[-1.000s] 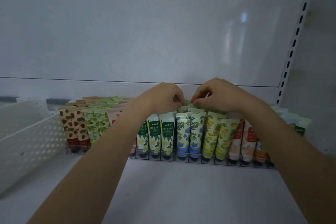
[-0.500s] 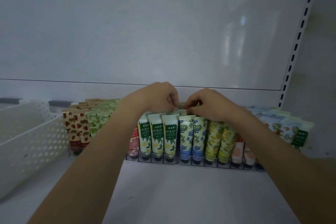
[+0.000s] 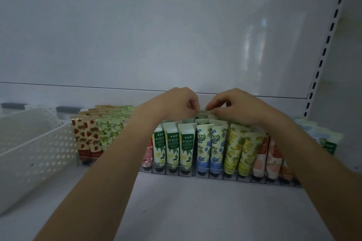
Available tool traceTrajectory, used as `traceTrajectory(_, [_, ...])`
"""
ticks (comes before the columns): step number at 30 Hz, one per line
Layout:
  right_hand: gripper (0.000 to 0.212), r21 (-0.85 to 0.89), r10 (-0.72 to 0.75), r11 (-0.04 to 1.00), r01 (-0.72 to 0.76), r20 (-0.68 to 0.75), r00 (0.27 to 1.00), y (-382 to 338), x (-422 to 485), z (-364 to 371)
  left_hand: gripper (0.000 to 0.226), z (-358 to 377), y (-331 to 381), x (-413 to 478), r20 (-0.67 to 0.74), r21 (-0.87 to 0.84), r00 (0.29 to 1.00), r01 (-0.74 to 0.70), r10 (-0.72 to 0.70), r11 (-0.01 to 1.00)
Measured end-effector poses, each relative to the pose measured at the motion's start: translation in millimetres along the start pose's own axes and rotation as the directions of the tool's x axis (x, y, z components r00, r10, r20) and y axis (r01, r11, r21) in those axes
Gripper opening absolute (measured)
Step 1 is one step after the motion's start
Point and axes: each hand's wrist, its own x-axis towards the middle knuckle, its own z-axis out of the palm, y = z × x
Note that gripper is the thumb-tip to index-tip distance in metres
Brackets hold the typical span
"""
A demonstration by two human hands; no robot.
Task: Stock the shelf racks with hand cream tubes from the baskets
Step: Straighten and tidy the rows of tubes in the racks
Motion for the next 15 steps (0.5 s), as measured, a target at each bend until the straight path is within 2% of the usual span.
traceTrajectory(2, [0.01,-0.03,0.024,0.999,-0.025,-0.011,1.0,4.4,-3.0,-9.9,0.013,1.6,3.5,0.6,-0.01,-0.021,0.999,-0.036,0.035,0.999])
traceTrajectory(6, [0.016,-0.066,0.084,0.995,-0.077,0.112,0.99,4.7,-5.6,-14.4,0.017,7.3,9.2,3.5,0.034,0.014,0.997,-0.076,0.075,0.997])
traceTrajectory(15, [0.021,-0.127,0.028,0.992,-0.012,0.124,0.992,5.3,-2.7,-9.4,0.024,10.6,8.7,4.3,0.052,-0.022,0.992,-0.112,0.113,0.993])
